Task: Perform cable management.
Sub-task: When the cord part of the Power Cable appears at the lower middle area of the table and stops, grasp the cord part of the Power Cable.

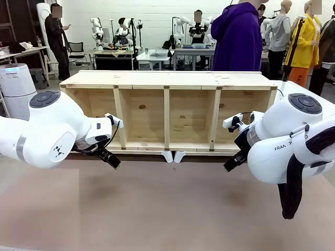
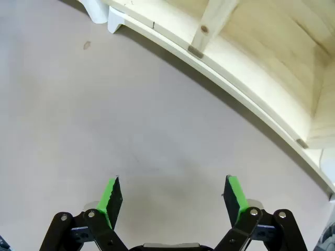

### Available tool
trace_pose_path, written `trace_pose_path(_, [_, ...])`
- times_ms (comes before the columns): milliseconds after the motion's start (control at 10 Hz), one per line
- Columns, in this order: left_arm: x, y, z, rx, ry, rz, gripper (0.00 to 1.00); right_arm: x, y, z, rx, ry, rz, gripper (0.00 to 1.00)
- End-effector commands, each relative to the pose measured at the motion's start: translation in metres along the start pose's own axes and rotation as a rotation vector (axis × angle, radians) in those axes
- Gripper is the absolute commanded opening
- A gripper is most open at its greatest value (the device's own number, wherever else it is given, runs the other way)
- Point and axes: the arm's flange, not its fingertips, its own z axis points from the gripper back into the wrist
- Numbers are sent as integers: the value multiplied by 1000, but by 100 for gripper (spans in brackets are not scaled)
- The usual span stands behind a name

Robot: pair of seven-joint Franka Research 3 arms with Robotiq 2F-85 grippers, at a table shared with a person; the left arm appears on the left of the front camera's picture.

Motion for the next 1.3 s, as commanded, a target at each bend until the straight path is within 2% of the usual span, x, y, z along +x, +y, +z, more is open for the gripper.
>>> trace_pose_path(0, [0,0,0,0,0,0,100,0,0,0,0,0,0,100])
trace_pose_path(700, [1,-2,0,0,0,-5,100,0,0,0,0,0,0,100])
trace_pose_path(900, [-6,-1,22,27,18,-6,100,-9,3,28,-58,-26,-8,100])
trace_pose_path(1200, [-33,2,83,142,-58,23,100,-29,4,92,-129,-73,-14,100])
